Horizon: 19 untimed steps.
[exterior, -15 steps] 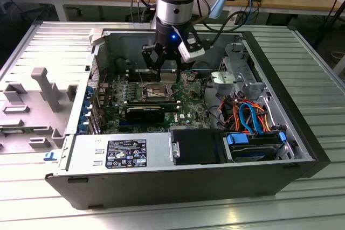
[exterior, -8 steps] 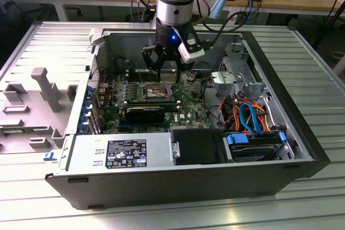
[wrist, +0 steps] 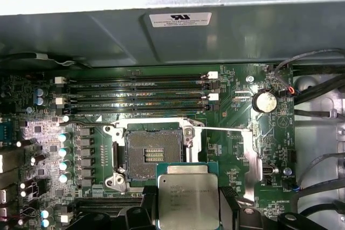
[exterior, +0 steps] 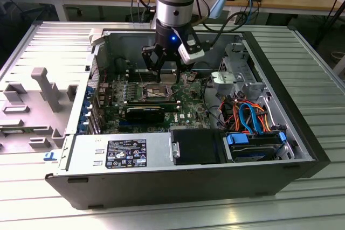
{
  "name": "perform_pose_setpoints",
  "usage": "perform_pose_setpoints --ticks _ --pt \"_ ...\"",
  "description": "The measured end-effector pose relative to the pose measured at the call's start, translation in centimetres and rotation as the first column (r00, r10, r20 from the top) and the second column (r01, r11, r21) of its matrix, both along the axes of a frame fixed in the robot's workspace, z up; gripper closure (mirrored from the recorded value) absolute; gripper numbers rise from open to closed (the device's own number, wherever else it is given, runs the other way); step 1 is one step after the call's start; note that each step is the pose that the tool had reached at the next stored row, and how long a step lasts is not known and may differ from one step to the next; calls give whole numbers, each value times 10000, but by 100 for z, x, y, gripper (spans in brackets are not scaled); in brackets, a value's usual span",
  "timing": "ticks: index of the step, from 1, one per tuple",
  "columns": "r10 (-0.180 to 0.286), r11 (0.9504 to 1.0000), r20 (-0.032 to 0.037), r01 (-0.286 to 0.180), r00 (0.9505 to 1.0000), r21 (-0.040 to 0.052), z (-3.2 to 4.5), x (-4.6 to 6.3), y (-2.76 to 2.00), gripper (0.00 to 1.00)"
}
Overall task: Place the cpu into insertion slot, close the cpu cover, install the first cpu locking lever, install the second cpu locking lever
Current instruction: 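Place the cpu into insertion slot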
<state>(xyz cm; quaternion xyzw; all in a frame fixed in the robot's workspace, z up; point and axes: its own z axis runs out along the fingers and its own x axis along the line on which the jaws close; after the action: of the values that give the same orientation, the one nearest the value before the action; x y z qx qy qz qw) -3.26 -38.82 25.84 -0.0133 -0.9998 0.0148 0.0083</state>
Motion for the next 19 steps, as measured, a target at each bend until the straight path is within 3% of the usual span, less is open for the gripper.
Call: perform_pose_setpoints --ticks 19 --pt "0 10000 0 0 10000 -1 -54 0 0 46"
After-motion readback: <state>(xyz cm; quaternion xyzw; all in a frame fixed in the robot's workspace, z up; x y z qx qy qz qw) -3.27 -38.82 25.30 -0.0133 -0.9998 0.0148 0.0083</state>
